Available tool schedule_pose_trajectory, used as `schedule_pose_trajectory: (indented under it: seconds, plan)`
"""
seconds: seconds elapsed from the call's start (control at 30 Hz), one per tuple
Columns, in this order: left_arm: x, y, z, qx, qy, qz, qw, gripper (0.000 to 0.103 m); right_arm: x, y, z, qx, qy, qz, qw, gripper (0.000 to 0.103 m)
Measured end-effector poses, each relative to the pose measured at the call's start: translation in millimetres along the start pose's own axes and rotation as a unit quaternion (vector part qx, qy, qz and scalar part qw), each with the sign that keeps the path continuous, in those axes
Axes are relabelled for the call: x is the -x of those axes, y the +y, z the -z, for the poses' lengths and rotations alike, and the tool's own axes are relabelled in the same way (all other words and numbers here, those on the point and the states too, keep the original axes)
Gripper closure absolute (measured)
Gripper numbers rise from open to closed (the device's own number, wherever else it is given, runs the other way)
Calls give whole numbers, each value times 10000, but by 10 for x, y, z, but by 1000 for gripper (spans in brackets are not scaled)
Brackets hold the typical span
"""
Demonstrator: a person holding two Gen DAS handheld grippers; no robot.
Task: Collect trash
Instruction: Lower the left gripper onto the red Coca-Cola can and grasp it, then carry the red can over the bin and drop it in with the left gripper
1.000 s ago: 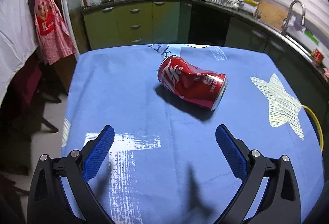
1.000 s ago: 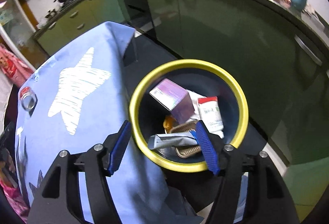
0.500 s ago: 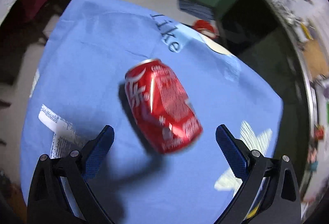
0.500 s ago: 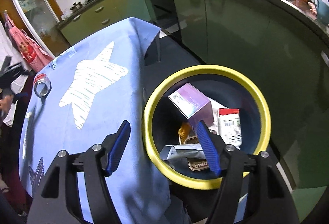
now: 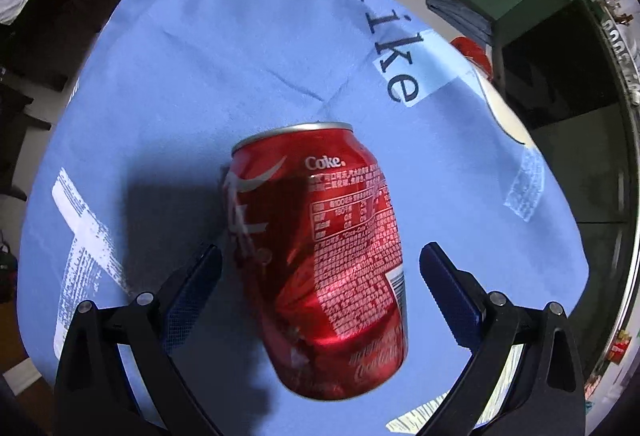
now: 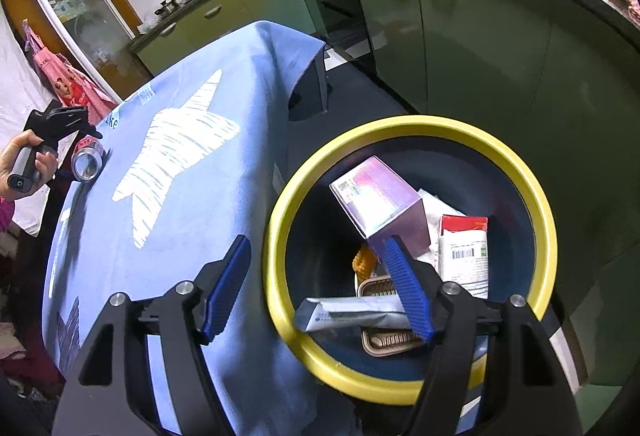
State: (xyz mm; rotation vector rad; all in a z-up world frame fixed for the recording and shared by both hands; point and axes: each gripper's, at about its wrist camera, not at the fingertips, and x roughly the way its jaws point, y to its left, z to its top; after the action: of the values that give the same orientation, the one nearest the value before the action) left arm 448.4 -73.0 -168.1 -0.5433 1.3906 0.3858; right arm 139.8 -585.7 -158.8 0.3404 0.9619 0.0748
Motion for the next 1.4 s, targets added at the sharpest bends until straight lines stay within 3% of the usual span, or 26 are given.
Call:
schedule_pose_trajectory:
  seconds: [0.3, 0.43, 0.63, 0.83, 1.13, 1.33, 1.4]
  plan:
    - [-87, -144, -17, -226, 0, -243, 9995, 14, -83, 59, -36, 134, 70, -88, 9998, 36]
    - [-111, -138, -102, -354, 126, -214, 9991, 23, -89, 76, -26, 147, 103, -52, 9998, 36]
    - [-148, -110, -161, -609, 168, -84, 9980, 24, -73, 111, -28, 166, 122, -11, 9998, 36]
    - [-61, 19, -80, -1166, 163, -31, 9930, 25, -69, 223, -20, 273, 158, 3, 9995, 36]
    - [377, 125, 320, -2441, -348, 79, 9691, 25, -2, 277, 39, 238, 156, 61, 9996, 36]
    - [850, 264, 832, -3289, -645, 427, 9412, 25, 138, 267, 125, 62, 47, 118, 9999, 36]
    - [1039, 305, 1074, -3630, -854, 547, 9262, 25, 211, 248, 164, -38, -24, 133, 9999, 36]
